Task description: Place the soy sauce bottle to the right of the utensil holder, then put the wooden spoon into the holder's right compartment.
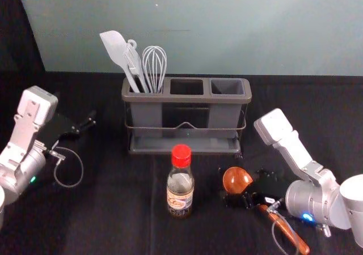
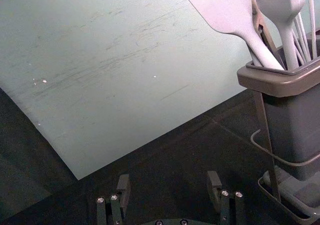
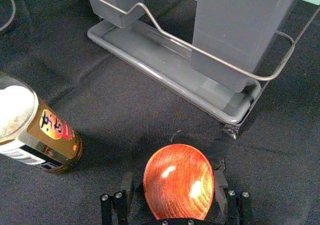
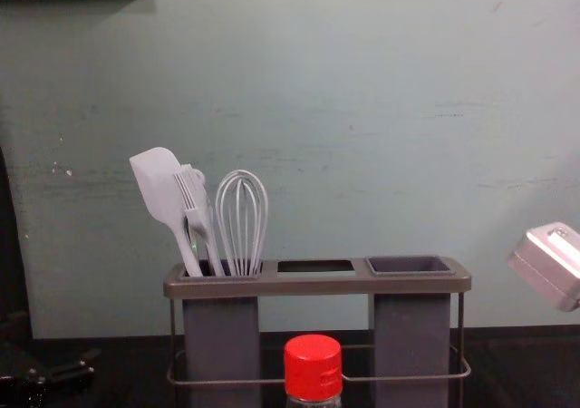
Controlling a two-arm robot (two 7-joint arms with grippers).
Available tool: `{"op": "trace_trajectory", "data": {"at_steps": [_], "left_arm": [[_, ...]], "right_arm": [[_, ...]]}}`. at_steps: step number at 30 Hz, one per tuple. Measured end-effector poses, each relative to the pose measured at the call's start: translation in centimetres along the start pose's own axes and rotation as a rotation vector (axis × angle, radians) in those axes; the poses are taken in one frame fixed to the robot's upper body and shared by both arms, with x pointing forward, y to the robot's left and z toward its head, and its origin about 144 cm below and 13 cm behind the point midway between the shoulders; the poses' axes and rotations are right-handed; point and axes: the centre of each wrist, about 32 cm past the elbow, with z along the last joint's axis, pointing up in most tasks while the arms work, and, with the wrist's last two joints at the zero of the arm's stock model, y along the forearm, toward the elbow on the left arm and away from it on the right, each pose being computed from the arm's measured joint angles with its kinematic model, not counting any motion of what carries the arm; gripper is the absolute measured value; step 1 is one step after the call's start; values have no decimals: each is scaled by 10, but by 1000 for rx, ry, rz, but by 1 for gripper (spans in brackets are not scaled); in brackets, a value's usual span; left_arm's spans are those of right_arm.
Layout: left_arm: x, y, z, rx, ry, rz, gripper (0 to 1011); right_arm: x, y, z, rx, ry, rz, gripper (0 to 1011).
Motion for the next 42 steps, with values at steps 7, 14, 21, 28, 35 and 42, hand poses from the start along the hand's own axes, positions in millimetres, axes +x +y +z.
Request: {"op": "trace_trajectory", "data": {"at_steps": [7,14,21,28,35,42], "left_arm": [[0,0,0,0,0,0,1005],[0,0,0,0,0,0,1005],[0,0,0,0,0,0,1005],[0,0,0,0,0,0,1005],[0,0,0,0,0,0,1005],[0,0,0,0,0,0,1005]], "right_arm": [[0,0,0,0,1,1,927],[0,0,0,0,1,0,836],[0,0,0,-1,1,1,836],[-6,-14,3,84,-15,-11,836],[-10,-44,13,260,-4,-26,836],[-14,-68,22,456,22,-40,836]]}}
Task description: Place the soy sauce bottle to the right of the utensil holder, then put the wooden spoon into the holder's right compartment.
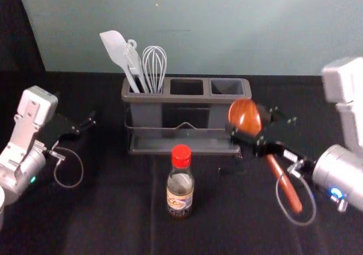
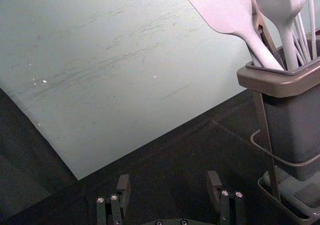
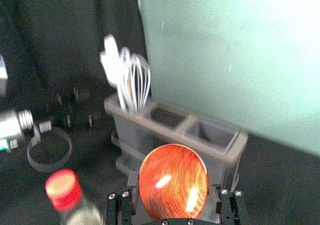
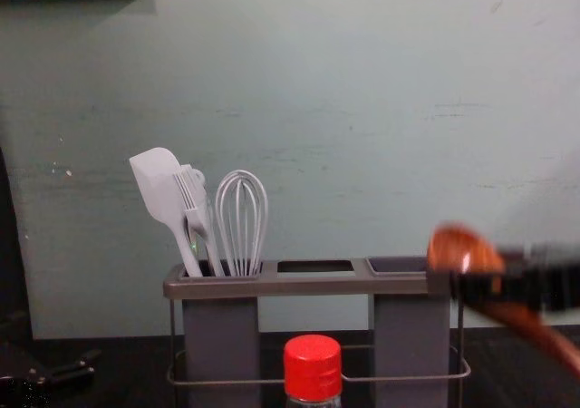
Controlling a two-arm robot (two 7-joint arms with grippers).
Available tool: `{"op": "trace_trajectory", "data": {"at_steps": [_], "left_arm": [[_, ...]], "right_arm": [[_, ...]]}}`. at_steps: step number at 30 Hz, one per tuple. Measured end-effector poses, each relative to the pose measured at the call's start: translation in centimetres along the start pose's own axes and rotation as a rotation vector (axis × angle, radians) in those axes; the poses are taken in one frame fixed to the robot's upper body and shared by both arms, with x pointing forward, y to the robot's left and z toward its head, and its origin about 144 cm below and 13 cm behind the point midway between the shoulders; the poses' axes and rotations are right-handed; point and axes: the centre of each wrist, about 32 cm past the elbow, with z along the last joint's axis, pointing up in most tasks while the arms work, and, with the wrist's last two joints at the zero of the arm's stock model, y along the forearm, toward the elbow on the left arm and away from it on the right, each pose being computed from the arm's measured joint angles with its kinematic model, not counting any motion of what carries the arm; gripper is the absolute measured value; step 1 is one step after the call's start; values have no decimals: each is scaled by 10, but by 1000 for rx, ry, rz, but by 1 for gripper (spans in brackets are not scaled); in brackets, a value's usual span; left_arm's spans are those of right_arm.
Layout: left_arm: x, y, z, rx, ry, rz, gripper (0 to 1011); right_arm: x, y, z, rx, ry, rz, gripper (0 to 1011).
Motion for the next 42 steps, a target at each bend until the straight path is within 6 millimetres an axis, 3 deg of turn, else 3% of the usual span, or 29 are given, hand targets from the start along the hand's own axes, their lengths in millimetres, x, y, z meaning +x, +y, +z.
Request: {"op": "trace_trajectory", "data": {"at_steps": [8,17,29,42], "left_arm": [[0,0,0,0,0,0,1005],[0,0,0,0,0,0,1005],[0,0,0,0,0,0,1005],[0,0,0,0,0,0,1005]], "right_arm": [[0,-2,15,212,46,-19,837],[-3,21,27,363,56,-40,836],[-8,75,37,507,-39,-131,837],[14,132,38,558,-48,-106,836]]}}
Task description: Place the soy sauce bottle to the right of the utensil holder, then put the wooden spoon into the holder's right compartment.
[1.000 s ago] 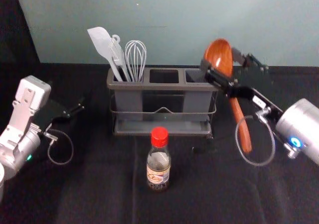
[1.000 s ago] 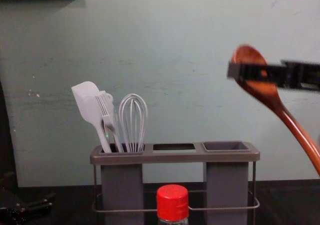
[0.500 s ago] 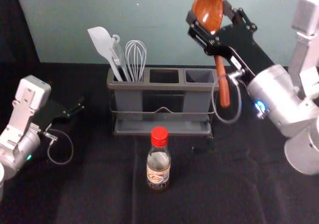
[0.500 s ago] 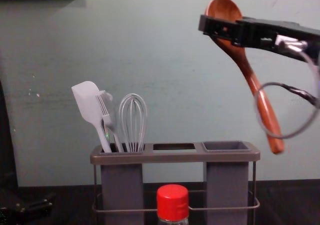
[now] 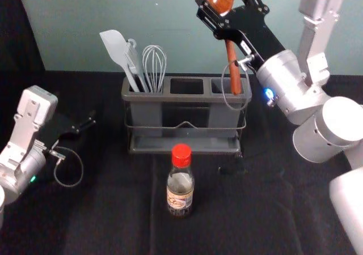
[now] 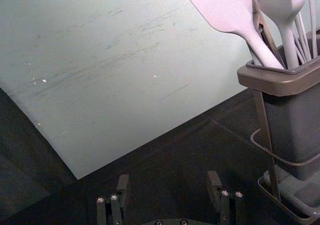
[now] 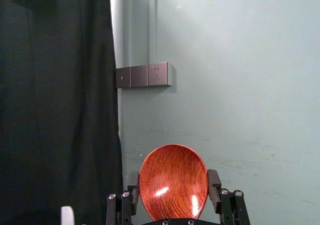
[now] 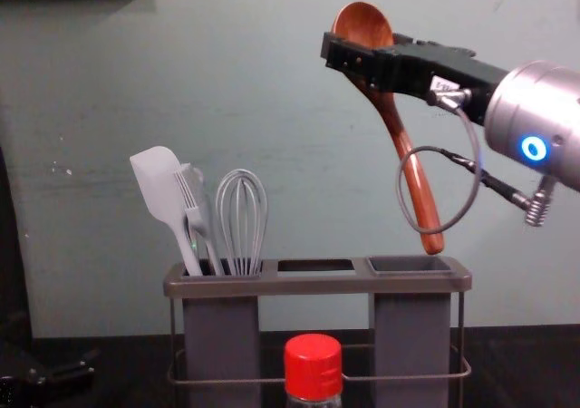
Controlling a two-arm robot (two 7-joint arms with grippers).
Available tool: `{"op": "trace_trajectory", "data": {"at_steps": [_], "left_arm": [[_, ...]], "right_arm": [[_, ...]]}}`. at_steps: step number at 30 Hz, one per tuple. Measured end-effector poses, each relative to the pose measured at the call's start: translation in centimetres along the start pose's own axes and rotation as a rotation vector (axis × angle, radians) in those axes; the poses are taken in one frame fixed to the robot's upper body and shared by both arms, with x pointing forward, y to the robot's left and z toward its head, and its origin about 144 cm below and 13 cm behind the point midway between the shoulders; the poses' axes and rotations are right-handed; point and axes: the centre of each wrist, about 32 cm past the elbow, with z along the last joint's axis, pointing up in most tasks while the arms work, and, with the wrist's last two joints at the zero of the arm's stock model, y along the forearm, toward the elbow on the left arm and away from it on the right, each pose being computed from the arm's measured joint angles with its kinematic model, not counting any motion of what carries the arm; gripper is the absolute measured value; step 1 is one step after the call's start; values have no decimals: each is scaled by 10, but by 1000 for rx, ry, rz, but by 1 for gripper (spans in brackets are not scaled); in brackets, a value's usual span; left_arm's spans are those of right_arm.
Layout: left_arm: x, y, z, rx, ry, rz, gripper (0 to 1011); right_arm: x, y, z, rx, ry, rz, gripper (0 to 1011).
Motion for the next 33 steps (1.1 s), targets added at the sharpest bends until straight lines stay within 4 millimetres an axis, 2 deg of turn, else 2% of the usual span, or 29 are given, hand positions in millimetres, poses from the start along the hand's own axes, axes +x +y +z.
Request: {"op": "trace_trajectory", "data": {"at_steps": [6,17,33], "left_arm": [[0,0,0,0,0,0,1005],[0,0,0,0,0,0,1005],[0,0,0,0,0,0,1005]], "right_arm": [[5,14,-12,-6,-1,-3,837],[13,23,-27,-23,4,1,836],[18,20,-45,-56,19,-5,837]]}}
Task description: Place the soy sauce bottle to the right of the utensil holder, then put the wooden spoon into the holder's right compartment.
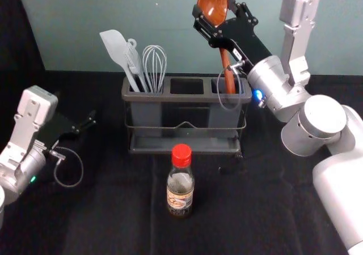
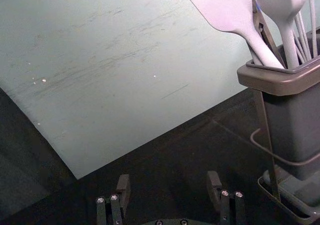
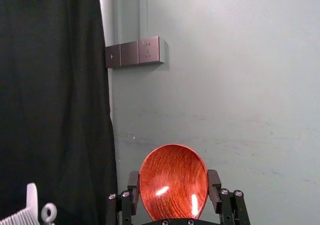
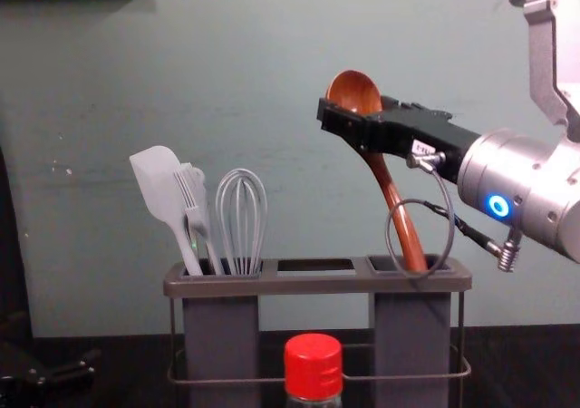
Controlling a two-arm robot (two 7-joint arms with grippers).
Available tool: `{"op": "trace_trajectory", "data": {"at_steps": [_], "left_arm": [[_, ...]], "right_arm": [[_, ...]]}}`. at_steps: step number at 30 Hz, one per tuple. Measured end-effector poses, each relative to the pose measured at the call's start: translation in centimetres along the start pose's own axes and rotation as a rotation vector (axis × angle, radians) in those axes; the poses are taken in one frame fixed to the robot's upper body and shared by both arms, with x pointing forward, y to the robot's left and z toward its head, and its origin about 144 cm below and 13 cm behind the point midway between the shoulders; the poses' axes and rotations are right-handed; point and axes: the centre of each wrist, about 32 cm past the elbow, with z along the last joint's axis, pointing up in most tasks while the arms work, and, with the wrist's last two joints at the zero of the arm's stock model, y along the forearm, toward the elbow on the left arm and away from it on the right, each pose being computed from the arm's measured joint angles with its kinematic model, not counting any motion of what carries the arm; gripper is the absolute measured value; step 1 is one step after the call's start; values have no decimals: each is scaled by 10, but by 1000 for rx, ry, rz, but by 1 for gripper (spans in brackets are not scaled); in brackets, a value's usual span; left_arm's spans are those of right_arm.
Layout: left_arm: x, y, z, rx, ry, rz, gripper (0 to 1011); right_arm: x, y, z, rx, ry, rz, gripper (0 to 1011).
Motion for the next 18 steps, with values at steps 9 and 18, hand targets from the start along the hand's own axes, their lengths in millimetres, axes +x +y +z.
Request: {"op": "trace_trajectory", "data": {"at_steps": [9,18], "left_arm": [[0,0,0,0,0,0,1005],[0,0,0,0,0,0,1005]], "right_arm": [[-1,-10,-7,-17,18,-2,836],[0,-20,-18,-41,46,-11,836]]}}
